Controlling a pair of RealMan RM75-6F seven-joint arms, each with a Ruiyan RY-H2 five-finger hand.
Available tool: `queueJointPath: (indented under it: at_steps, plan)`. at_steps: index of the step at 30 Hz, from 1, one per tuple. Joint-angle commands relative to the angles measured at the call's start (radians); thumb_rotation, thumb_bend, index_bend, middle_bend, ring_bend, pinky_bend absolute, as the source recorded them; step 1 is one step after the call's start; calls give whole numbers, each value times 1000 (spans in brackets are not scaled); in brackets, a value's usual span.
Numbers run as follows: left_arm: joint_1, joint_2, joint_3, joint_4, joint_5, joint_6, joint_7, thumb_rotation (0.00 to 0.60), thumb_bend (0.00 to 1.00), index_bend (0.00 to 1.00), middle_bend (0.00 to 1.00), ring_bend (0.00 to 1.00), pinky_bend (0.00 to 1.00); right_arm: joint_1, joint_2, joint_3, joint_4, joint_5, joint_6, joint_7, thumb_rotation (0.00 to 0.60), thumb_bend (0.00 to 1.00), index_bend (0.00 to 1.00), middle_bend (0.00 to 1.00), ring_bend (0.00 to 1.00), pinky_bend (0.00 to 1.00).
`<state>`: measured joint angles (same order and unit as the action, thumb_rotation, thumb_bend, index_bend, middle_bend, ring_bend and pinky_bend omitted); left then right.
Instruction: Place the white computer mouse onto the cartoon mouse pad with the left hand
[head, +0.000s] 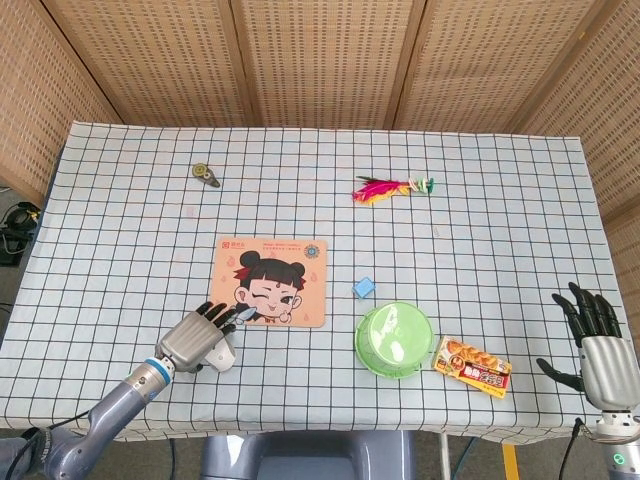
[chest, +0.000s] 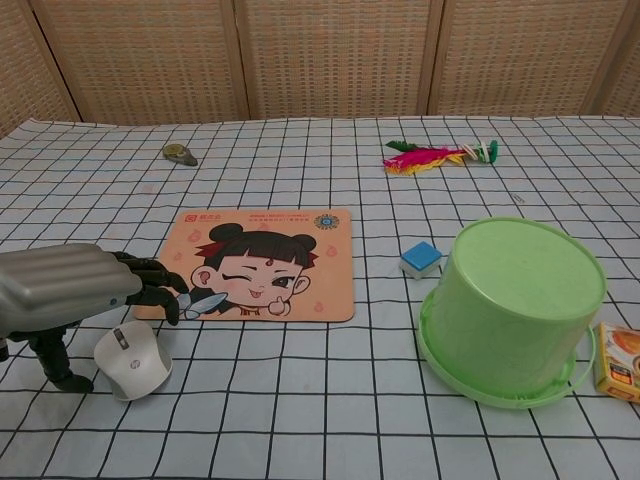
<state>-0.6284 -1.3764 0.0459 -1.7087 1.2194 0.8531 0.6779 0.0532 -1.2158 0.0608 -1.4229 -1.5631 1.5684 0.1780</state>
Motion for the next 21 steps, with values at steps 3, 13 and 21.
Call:
queueJointPath:
  at_steps: [3,13,21]
  plan:
    - [-2,-16,8,17,-2,8,-4,600,175,323,135,96,158,0,0,1,0,0,1,0,600,75,145,0,0,0]
    - [15,-50,20,57,87,79,-49,600,339,503,281,219,265,0,-1,2,4,2,1,4,600,75,145,0,0,0]
    - [-14,-29,26,114,222,90,-117,600,358,544,307,237,284,3,-5,6,14,18,-17,4,600,75,145,0,0,0]
